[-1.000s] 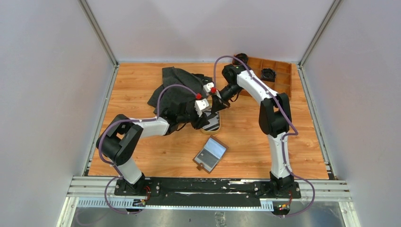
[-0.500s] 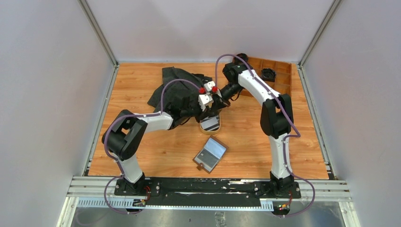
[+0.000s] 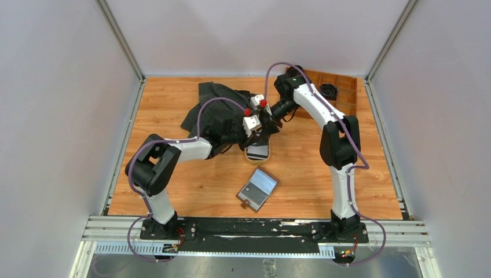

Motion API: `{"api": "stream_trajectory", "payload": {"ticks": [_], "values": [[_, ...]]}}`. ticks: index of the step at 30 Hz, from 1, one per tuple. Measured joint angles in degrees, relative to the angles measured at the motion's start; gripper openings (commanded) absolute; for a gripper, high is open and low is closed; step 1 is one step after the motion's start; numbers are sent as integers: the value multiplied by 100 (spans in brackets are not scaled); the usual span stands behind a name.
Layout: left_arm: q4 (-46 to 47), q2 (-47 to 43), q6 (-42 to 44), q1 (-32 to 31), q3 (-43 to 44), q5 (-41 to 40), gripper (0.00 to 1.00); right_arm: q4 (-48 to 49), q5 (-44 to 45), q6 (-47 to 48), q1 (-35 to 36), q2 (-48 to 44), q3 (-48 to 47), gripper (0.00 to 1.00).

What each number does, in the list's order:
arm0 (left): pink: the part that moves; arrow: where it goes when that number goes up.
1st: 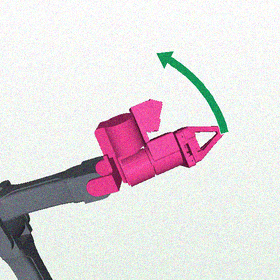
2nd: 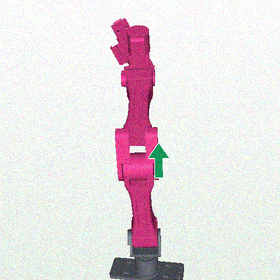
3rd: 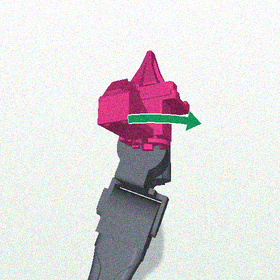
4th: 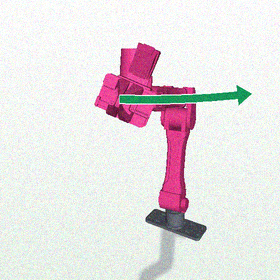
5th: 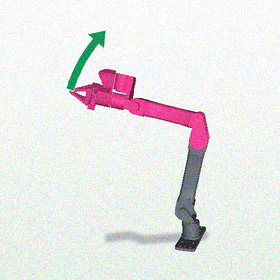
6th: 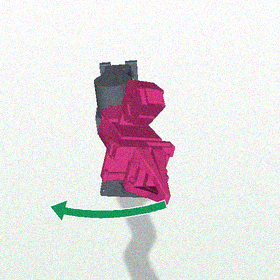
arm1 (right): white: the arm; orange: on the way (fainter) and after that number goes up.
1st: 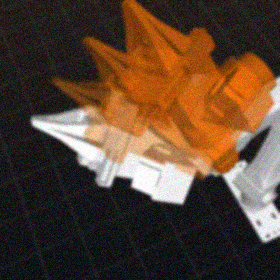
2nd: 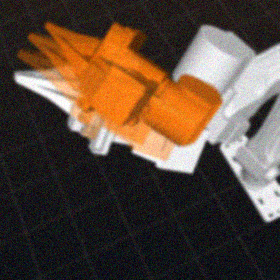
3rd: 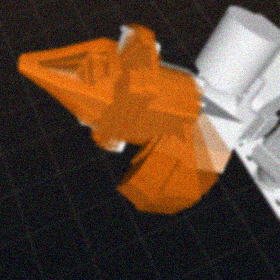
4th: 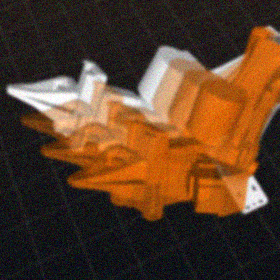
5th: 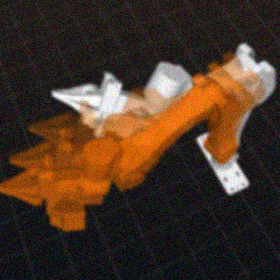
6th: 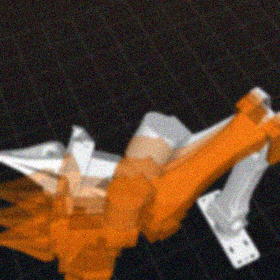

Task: Put the credit cards into the card holder
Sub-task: Pick up the credit card from the storage box.

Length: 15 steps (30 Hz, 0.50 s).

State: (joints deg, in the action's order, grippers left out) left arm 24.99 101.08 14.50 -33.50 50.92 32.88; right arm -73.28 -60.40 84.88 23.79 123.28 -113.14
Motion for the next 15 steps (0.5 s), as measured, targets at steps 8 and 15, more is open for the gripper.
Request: {"api": "stream_trajectory", "payload": {"ticks": [8, 15], "values": [[2, -341, -103, 0, -114, -15, 0, 15, -251, -568, -433, -546, 48, 63], [0, -1010, -649, 0, -284, -70, 0, 59, -704, -935, -1224, -1663, 754, 65]]}}
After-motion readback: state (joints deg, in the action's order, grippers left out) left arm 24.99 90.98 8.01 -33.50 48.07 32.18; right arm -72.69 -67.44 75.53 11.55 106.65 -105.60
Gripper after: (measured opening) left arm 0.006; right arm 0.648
